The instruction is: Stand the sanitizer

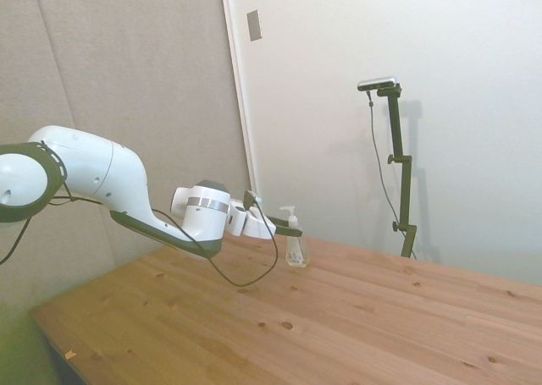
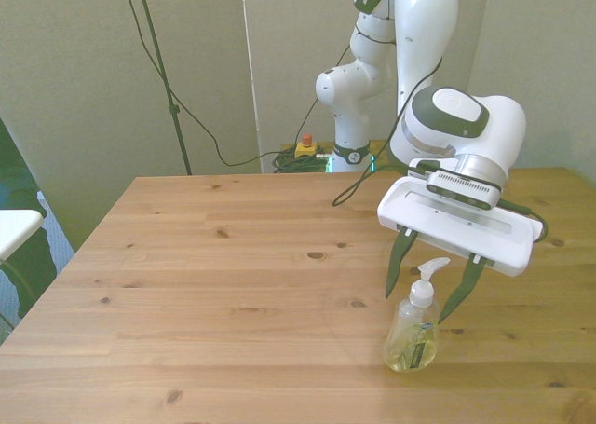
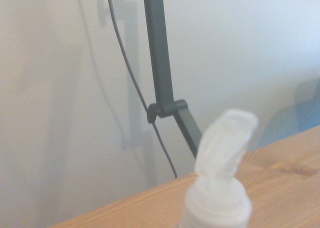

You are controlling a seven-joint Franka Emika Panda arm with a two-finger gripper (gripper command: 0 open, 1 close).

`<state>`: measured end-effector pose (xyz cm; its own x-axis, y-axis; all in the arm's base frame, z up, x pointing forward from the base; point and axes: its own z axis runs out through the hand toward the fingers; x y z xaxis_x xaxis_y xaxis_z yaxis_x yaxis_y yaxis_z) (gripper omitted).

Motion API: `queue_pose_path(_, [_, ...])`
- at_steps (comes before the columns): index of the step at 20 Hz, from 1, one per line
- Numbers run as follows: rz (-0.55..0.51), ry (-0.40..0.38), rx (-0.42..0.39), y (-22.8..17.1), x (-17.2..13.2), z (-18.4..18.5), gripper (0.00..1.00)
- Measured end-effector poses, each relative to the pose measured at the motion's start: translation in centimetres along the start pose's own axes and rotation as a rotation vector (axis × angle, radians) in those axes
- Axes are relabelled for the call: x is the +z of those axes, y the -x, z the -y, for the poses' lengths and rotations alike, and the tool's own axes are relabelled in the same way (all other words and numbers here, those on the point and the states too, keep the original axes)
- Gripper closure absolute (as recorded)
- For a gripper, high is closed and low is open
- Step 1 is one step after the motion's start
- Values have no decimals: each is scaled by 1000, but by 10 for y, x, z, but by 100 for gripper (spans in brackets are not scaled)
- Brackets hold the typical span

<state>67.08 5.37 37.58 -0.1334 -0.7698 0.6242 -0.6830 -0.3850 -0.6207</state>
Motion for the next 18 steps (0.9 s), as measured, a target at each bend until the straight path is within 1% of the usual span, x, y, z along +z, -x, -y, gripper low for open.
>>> queue_pose_path(4, [106,49,-10,-14,-23,4,0])
queue_pose_path(7, [214,101,-41,-12,-40,-1,0])
queue_pose_path(10, [327,148,-83,-10,-64,-13,0])
queue_pose_path(14, [461,203,-146,-19,-101,-31,0])
queue_pose_path(18, [592,274,-200,-28,-122,-42,0])
